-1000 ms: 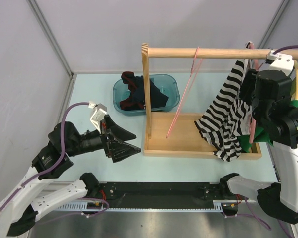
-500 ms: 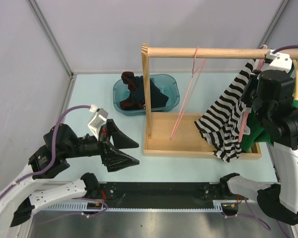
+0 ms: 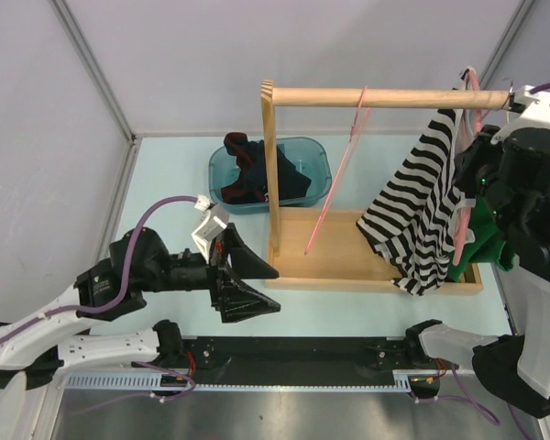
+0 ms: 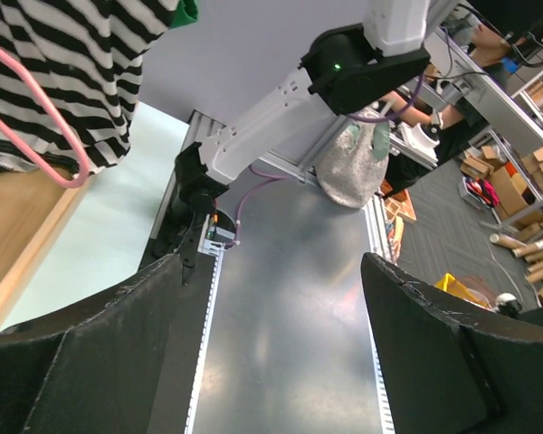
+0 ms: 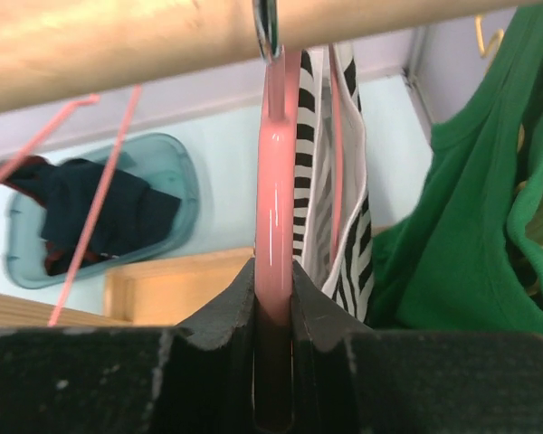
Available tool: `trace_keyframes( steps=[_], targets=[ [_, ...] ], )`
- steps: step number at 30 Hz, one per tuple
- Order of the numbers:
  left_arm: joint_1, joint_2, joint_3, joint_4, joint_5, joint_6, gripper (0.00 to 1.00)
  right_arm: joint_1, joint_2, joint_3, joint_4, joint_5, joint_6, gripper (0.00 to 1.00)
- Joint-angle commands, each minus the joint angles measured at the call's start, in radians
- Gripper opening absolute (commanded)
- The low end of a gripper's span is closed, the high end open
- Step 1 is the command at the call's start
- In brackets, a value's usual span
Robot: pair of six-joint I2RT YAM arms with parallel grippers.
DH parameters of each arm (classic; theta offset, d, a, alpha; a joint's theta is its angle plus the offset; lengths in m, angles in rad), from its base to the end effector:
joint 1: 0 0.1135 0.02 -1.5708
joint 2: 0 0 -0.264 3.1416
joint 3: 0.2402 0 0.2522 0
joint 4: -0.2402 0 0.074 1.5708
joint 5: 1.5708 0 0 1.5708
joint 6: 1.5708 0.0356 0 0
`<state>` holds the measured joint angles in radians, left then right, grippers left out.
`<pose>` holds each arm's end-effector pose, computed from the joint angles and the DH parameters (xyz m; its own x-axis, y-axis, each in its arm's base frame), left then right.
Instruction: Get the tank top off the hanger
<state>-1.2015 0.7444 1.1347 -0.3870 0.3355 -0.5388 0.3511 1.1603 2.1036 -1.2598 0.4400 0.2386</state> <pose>0.0386 -0.1321 0.4414 -0.5118 -0.0200 -0.8589 0.8585 0.0274 -0.5122 0.1093 0.0239 0.5560 -0.2677 0.1297 -0.9547 0.1360 0.9861 0.0958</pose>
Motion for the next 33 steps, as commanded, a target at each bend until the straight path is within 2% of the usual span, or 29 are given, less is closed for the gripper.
trace_keyframes(
  steps=[1,7,13,21,28,33],
  targets=[
    [-0.007,-0.013,0.000,0.036,-0.046,0.016,0.85,-0.003,-0.030,0.104,0.063,-0.084,0.005,0.00],
    [-0.007,-0.027,-0.035,-0.001,-0.119,0.028,0.87,-0.001,-0.088,0.084,0.043,-0.205,0.022,0.00],
    [-0.007,-0.048,-0.033,-0.042,-0.191,0.033,0.90,-0.001,-0.209,-0.030,0.033,-0.287,-0.008,0.00],
    [-0.007,-0.051,-0.006,-0.148,-0.417,0.008,0.91,-0.003,-0.297,-0.094,-0.076,-0.428,0.005,0.00],
    [-0.007,-0.089,-0.044,-0.203,-0.643,-0.078,0.91,-0.003,-0.433,-0.281,-0.136,-0.616,0.050,0.00],
    [-0.004,-0.125,-0.114,-0.181,-0.698,-0.110,0.88,-0.003,-0.516,-0.465,-0.116,-0.768,0.094,0.00]
  ],
)
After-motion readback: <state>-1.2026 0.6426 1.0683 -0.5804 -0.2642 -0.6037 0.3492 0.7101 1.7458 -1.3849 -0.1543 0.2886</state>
